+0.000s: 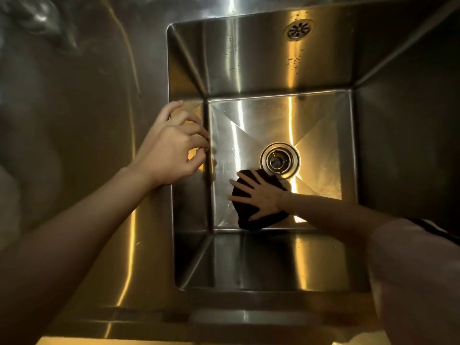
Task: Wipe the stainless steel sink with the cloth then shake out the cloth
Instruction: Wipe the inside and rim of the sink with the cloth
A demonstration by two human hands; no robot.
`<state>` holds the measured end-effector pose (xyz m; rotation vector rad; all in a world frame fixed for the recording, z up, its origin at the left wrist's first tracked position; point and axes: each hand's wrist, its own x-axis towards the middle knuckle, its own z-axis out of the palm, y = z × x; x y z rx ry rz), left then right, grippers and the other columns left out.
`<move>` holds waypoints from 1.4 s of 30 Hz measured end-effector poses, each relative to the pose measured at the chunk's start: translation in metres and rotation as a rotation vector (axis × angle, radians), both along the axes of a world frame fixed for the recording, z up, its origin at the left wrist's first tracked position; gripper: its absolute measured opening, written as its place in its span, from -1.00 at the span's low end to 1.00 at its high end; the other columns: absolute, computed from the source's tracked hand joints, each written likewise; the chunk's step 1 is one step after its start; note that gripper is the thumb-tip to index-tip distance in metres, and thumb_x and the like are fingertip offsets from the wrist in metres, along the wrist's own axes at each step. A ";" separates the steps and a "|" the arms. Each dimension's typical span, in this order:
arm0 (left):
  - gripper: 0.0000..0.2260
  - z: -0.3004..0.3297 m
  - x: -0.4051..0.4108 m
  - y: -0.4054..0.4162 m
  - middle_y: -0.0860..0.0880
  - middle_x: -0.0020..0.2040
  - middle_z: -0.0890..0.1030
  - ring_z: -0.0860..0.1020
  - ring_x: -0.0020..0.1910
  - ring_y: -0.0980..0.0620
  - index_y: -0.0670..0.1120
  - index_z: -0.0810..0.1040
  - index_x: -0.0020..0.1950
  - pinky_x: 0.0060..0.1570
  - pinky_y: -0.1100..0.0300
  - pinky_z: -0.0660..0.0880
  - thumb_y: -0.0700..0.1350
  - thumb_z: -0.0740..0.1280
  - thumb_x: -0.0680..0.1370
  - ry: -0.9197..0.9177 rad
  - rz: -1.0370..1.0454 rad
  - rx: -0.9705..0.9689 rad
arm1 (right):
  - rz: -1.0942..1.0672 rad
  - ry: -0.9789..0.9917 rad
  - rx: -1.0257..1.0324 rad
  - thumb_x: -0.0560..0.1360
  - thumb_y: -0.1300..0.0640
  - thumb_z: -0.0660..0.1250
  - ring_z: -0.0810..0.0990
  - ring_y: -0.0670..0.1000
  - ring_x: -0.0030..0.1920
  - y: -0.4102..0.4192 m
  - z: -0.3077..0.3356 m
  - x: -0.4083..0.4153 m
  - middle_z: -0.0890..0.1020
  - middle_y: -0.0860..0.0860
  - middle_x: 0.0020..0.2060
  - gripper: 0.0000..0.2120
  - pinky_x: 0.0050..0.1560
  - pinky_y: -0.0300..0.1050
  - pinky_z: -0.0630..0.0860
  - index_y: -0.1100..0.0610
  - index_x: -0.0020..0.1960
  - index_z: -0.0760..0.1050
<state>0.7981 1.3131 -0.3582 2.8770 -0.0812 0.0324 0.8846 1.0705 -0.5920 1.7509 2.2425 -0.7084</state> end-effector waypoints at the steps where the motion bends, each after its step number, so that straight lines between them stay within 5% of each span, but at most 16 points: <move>1: -0.76 0.000 0.000 0.000 0.05 -0.08 0.69 0.56 0.11 -0.04 -0.03 0.71 -0.15 0.43 -0.10 0.17 -0.05 0.24 0.48 0.000 0.001 0.003 | 0.010 0.007 0.021 0.40 -0.44 0.16 -0.10 0.33 0.52 -0.010 0.001 0.008 0.00 0.15 0.55 -0.13 0.39 0.46 -0.17 -0.10 0.56 -0.05; 7: -0.75 0.001 0.000 0.000 0.05 -0.09 0.69 0.56 0.10 -0.05 -0.05 0.72 -0.16 0.43 -0.09 0.16 -0.06 0.24 0.48 -0.008 0.008 0.004 | 0.034 0.022 0.032 0.43 -0.46 0.15 0.02 0.40 0.49 -0.077 -0.010 0.048 0.08 0.20 0.53 -0.18 0.32 0.49 0.11 -0.09 0.55 0.09; 18: -0.76 0.003 0.001 -0.003 0.06 -0.08 0.69 0.56 0.11 -0.03 -0.05 0.72 -0.15 0.43 -0.11 0.17 -0.06 0.25 0.49 0.001 0.019 0.025 | -0.089 0.024 0.032 0.47 -0.34 0.17 -0.07 0.37 0.50 0.018 -0.017 -0.027 0.06 0.13 0.55 -0.24 0.40 0.45 0.03 -0.14 0.55 -0.05; 22: -0.76 0.002 -0.001 -0.002 0.06 -0.07 0.69 0.55 0.11 -0.03 -0.04 0.72 -0.15 0.43 -0.11 0.17 -0.06 0.25 0.48 -0.005 0.004 0.027 | -0.071 -0.003 0.088 0.53 -0.27 0.16 -0.11 0.34 0.51 0.023 -0.018 -0.012 0.04 0.05 0.56 -0.35 0.46 0.36 -0.04 -0.14 0.54 0.05; 28: -0.73 0.001 -0.001 -0.002 0.03 -0.05 0.69 0.54 0.13 -0.04 -0.05 0.71 -0.13 0.42 -0.14 0.16 -0.03 0.23 0.49 -0.007 0.002 0.024 | -0.286 0.016 0.009 0.48 -0.24 0.24 0.03 0.39 0.49 -0.006 -0.014 0.035 0.14 0.11 0.54 -0.31 0.33 0.46 0.21 -0.10 0.52 0.10; 34: -0.71 0.002 0.000 -0.004 0.01 -0.05 0.69 0.53 0.15 -0.06 -0.08 0.71 -0.14 0.42 -0.14 0.16 -0.02 0.20 0.49 -0.014 0.023 0.021 | -0.545 -0.062 -0.017 0.55 -0.24 0.14 -0.25 0.36 0.50 0.037 0.001 0.041 -0.16 0.09 0.56 -0.28 0.43 0.37 -0.11 -0.09 0.56 -0.15; 39: -0.72 -0.001 -0.001 -0.003 0.02 -0.05 0.68 0.53 0.15 -0.05 -0.07 0.71 -0.15 0.42 -0.09 0.14 -0.02 0.21 0.49 -0.030 0.019 0.021 | -0.422 0.109 0.000 0.50 -0.17 0.31 -0.13 0.39 0.50 0.057 -0.005 0.001 0.02 0.07 0.56 -0.28 0.40 0.42 -0.01 -0.06 0.55 0.08; 42: -0.73 -0.003 0.000 -0.001 0.03 -0.06 0.68 0.51 0.14 -0.03 -0.06 0.71 -0.14 0.42 -0.04 0.13 -0.02 0.23 0.49 -0.040 0.014 0.008 | -0.355 0.145 0.059 0.52 -0.22 0.24 -0.19 0.32 0.52 0.042 -0.008 -0.017 -0.01 0.02 0.57 -0.32 0.44 0.31 -0.13 -0.10 0.55 0.09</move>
